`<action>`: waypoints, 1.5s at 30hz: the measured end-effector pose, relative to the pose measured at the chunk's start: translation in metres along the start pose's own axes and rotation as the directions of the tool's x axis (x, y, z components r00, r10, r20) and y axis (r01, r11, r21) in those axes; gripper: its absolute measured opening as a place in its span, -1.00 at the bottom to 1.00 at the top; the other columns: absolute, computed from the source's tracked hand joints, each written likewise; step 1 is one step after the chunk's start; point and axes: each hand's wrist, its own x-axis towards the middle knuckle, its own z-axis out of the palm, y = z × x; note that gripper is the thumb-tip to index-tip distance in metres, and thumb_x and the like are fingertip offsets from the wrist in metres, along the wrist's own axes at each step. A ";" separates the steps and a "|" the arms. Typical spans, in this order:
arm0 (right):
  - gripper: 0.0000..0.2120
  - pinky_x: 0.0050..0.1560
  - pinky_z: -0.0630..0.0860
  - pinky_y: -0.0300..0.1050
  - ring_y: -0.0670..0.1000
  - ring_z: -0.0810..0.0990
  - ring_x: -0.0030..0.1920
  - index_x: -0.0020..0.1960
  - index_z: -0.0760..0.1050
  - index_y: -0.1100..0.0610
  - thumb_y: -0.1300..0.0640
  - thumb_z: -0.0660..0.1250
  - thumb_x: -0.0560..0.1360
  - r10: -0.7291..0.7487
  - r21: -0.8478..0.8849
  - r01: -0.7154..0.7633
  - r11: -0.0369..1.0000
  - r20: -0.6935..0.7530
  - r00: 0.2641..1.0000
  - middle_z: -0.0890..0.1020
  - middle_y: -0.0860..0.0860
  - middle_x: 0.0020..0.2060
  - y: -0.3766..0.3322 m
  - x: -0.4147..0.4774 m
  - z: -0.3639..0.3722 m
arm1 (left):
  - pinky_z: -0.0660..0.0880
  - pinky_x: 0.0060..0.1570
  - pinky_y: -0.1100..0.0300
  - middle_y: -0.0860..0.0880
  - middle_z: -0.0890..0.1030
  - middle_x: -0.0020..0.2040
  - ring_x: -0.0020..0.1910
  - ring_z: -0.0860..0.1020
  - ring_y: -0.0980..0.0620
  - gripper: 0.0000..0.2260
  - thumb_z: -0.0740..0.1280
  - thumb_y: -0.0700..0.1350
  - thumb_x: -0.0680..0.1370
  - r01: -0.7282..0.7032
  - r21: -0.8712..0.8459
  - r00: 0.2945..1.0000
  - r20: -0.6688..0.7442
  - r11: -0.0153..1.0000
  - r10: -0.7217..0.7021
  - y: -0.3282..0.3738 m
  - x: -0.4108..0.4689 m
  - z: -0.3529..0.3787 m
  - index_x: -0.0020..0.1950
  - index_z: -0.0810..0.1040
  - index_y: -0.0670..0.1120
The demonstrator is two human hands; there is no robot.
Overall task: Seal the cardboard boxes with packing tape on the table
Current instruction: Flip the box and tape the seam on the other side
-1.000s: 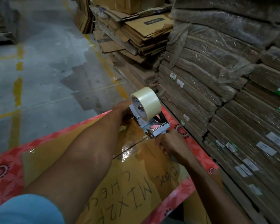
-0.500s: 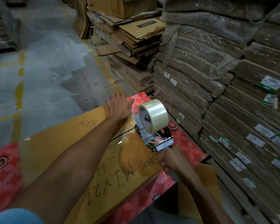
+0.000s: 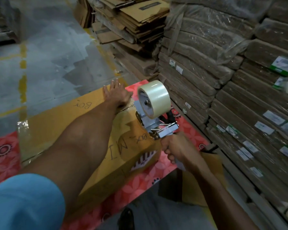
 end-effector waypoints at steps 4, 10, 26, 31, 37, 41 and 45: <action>-0.73 -0.35 0.45 -0.09 0.05 0.46 -0.46 -0.32 0.42 0.11 0.19 0.20 0.56 -0.045 -0.178 0.041 0.983 -0.021 0.999 0.48 0.03 -0.47 0.026 -0.014 -0.007 | -0.13 0.51 -0.31 -0.14 -0.10 0.65 0.62 -0.11 -0.16 -0.39 -0.04 0.22 0.66 0.035 0.028 0.996 -0.082 0.999 -0.033 0.016 -0.018 0.005 0.64 0.02 -0.05; -0.74 -0.43 0.34 -0.20 0.02 0.37 -0.56 -0.37 0.45 0.17 0.25 0.25 0.50 -0.055 -0.113 0.049 0.992 -0.045 0.997 0.43 0.01 -0.58 0.018 -0.024 -0.005 | -0.24 0.53 -0.25 -0.18 -0.24 0.62 0.61 -0.23 -0.16 -0.29 0.13 0.09 0.64 -0.060 0.008 0.998 -0.023 0.998 0.060 0.031 -0.085 0.018 0.63 -0.23 -0.05; -0.75 -0.28 0.38 -0.08 0.05 0.46 -0.53 -0.40 0.39 0.21 0.31 0.31 0.43 -0.007 -0.254 -0.016 0.967 -0.088 0.996 0.45 0.07 -0.59 0.072 -0.053 -0.037 | -0.17 0.50 -0.34 -0.12 -0.11 0.65 0.62 -0.12 -0.18 -0.39 -0.12 0.34 0.55 -0.019 0.001 0.999 -0.036 1.000 0.019 0.048 -0.111 0.015 0.59 0.09 0.22; -0.95 -0.39 0.30 -0.07 0.08 0.37 -0.53 -0.50 0.39 0.20 0.26 0.23 0.14 -0.085 -0.087 0.076 0.993 -0.097 0.992 0.37 0.14 -0.58 0.073 -0.064 -0.035 | 0.19 0.46 -0.23 -0.13 0.40 0.47 0.45 0.34 -0.18 -0.68 0.15 0.04 0.67 -0.376 -0.036 0.905 -0.229 0.926 0.359 0.071 -0.134 0.025 0.37 0.51 0.03; -0.74 -0.49 0.24 -0.20 0.05 0.33 -0.58 -0.50 0.37 0.18 0.42 0.25 0.31 -0.098 -0.077 0.091 0.993 -0.090 0.991 0.36 0.07 -0.60 0.084 -0.062 -0.039 | 0.14 0.51 -0.15 -0.04 0.47 0.43 0.43 0.37 -0.08 -0.34 -0.21 0.28 0.59 -0.548 0.026 0.835 -0.049 0.836 0.549 0.065 -0.134 0.044 0.44 0.44 0.02; -0.72 -0.42 0.34 -0.15 0.04 0.42 -0.49 -0.40 0.45 0.13 0.30 0.28 0.47 -0.076 -0.117 0.068 0.991 -0.065 0.995 0.46 0.02 -0.53 0.106 -0.060 -0.050 | 0.00 0.56 -0.09 -0.12 0.41 0.47 0.52 0.25 -0.13 -0.48 -0.05 0.14 0.64 -0.534 0.160 0.843 0.026 0.830 0.537 0.069 -0.139 0.036 0.43 0.46 -0.06; -0.83 -0.39 0.45 -0.10 0.05 0.46 -0.47 -0.28 0.44 0.12 0.18 0.25 0.49 -0.096 -0.095 0.092 0.991 -0.037 0.995 0.49 0.06 -0.45 0.133 -0.060 -0.053 | 0.11 0.50 -0.09 -0.09 0.51 0.26 0.38 0.35 -0.10 -0.29 -0.24 0.32 0.56 -0.539 0.149 0.839 0.017 0.829 0.543 0.074 -0.147 0.031 0.32 0.51 -0.02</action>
